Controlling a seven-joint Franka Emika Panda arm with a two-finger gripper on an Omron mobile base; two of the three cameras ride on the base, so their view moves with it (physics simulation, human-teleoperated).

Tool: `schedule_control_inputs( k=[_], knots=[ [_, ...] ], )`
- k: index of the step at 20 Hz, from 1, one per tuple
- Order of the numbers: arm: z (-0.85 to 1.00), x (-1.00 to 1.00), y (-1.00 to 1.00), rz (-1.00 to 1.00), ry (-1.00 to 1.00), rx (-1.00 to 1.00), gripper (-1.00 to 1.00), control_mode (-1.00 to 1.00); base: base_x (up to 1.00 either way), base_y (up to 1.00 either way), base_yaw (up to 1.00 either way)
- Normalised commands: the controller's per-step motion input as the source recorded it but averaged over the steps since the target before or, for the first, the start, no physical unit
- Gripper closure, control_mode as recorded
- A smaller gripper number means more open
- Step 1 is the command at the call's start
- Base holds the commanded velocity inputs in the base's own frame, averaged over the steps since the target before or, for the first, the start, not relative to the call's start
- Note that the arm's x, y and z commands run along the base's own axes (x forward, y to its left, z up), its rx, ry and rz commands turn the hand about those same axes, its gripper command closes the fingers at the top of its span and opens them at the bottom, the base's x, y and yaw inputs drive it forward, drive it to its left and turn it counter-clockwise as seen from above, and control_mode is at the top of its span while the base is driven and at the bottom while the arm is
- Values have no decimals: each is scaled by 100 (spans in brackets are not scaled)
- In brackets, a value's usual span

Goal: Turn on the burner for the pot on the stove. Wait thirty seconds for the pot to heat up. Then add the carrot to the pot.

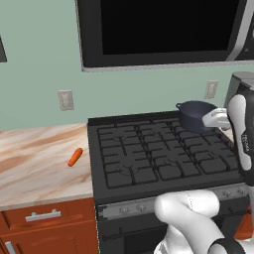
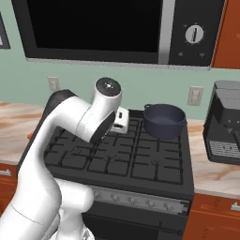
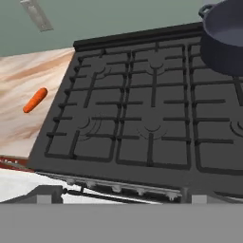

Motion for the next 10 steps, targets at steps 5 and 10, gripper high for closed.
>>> schedule_control_inputs(
  k=[5,10],
  knots=[
    [-21,-86,-44,-1,-12,4,-100,-100,0,0,0],
    [-28,-78,-27,0,-16,0,-100,-100,0,0,0]
  ],
)
